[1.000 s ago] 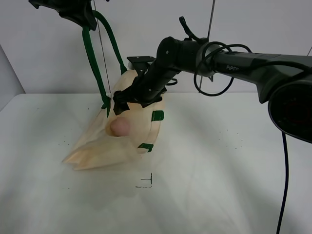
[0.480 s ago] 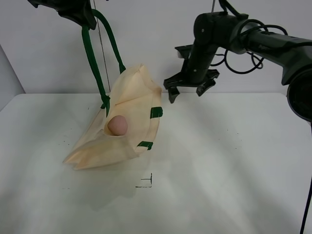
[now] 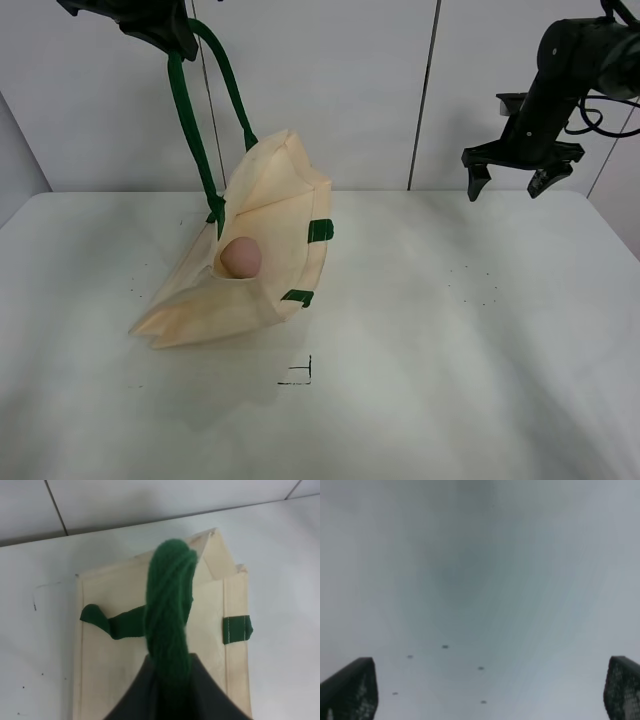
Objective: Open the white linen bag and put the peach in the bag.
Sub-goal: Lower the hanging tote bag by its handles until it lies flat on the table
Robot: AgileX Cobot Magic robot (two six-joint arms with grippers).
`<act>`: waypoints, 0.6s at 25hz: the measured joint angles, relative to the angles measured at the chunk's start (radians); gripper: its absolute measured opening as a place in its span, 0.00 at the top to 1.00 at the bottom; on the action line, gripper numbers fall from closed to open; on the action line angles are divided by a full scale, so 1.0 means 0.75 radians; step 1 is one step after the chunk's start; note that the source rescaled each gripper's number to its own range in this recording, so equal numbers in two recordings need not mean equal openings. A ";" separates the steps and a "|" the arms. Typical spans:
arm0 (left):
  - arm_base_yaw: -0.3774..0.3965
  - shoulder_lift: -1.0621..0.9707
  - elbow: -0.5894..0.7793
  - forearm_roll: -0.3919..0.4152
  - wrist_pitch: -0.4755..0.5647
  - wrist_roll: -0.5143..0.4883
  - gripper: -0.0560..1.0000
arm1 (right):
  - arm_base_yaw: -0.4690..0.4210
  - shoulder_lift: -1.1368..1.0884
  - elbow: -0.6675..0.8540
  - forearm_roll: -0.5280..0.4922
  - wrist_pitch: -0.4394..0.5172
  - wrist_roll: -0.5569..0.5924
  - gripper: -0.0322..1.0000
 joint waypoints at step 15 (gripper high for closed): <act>0.000 0.000 0.000 -0.001 0.000 0.000 0.95 | 0.000 -0.449 0.440 0.006 0.001 -0.005 0.00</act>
